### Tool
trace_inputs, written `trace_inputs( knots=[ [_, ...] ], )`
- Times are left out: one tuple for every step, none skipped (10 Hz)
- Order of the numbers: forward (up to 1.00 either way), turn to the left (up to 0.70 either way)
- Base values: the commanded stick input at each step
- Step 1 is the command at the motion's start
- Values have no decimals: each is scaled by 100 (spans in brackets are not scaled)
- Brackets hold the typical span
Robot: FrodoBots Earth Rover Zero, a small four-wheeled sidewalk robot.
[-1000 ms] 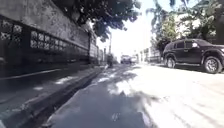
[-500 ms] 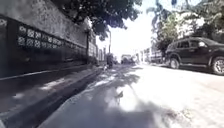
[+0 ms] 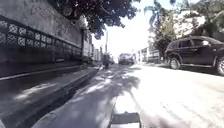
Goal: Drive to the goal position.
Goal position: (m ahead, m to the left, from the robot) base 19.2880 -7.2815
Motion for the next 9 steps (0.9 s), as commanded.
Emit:
trace_inputs(
  knots=[
    [100,0],
    [100,0],
    [100,0],
    [100,0],
    [100,0],
    [100,0],
    [100,0],
    [100,0],
    [100,0]
  ],
)
